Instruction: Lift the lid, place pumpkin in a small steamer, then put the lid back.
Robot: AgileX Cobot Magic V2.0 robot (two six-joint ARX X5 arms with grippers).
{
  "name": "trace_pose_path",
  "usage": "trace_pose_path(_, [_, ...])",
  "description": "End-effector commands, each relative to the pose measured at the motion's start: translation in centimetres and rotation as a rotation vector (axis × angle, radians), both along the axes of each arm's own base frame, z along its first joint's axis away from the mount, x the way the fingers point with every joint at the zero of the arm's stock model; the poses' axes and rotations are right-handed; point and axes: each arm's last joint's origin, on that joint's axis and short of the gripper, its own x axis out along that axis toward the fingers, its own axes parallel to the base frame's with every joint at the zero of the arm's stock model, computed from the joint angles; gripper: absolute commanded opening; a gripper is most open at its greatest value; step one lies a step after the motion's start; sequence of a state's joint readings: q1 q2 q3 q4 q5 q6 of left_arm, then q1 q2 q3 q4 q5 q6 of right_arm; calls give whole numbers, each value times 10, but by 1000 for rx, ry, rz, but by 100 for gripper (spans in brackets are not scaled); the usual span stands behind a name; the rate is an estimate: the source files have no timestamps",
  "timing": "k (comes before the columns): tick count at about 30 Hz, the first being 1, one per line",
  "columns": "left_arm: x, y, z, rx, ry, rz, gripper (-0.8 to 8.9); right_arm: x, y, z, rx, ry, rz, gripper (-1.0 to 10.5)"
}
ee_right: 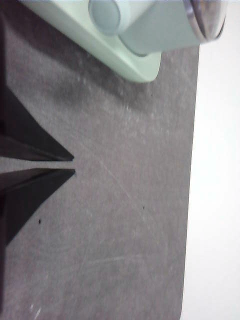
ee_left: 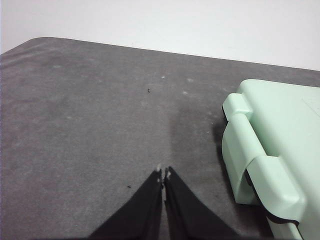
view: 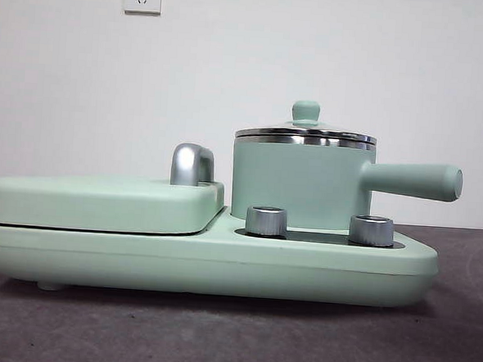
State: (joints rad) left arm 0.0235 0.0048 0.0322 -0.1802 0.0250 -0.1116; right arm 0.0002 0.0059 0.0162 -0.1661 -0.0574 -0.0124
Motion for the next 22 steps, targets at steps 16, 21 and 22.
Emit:
trace_pose_path(16, [1, 0, -6, 14, 18, 0, 11, 0, 0, 0, -16, -9, -4, 21])
trace_pose_path(21, [1, 0, -6, 14, 18, 0, 11, 0, 0, 0, -16, -8, -4, 21])
trace_pose_path(22, [1, 0, -6, 14, 18, 0, 11, 0, 0, 0, -16, -8, -4, 21])
